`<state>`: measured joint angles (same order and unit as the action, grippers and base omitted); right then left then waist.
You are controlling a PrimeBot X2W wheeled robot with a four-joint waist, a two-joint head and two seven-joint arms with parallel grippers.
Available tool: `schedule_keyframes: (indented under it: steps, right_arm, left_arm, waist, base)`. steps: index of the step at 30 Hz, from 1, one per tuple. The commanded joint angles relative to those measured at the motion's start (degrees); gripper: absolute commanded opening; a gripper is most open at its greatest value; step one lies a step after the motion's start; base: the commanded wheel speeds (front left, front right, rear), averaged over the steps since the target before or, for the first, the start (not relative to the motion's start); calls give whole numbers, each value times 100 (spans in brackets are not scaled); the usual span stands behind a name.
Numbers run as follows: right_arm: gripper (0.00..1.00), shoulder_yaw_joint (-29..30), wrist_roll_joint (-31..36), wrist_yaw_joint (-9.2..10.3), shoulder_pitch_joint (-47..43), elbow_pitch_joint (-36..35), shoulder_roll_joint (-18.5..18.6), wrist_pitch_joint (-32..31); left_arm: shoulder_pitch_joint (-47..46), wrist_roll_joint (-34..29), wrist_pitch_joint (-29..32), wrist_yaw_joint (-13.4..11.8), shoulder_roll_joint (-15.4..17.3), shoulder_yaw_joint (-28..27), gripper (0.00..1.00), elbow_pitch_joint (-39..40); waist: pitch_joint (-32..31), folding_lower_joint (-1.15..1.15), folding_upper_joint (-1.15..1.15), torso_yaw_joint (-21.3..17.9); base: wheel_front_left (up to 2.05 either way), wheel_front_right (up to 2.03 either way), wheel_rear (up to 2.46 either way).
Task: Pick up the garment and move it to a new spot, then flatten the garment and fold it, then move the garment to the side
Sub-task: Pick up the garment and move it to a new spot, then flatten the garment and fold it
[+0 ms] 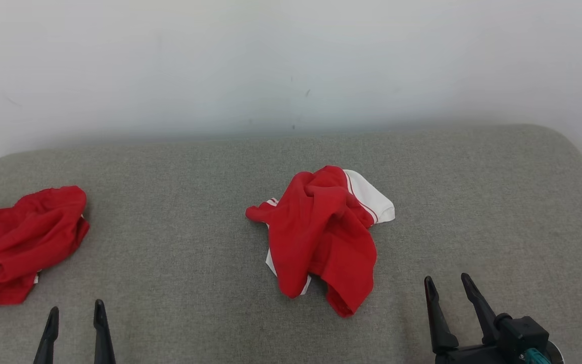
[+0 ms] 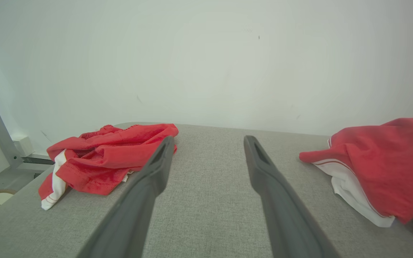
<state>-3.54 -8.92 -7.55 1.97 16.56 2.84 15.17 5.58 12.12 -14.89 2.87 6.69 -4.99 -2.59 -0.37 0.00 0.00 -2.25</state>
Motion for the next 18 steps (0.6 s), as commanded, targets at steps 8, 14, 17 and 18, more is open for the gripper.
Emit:
schedule_keyframes:
  steps: [8, 14, 17, 18]
  right_arm:
    - [100, -4, -65, 12, -111, 14, 9, 14]
    - [100, -25, -72, 12, -127, -28, 8, 14]
    - [100, -40, -67, 12, -121, -40, 8, 14]
    - [100, -41, -64, 12, -118, -46, 9, 14]
  left_arm:
    - [198, -199, -30, 256, -300, -357, 100, 19]
    - [200, -348, -30, 363, -361, -318, 100, -85]
    - [192, -448, -30, 393, -360, -248, 100, -132]
    - [186, -460, -30, 407, -360, -225, 100, -155]
  waist:
    - [-13, 0, 0, 59]
    - [-6, 0, 0, 67]
    - [-4, 0, 0, 53]
    - [-4, 0, 0, 45]
  base:
    - [0, 0, 0]
    - [0, 0, 0]
    - [0, 0, 0]
    - [0, 0, 0]
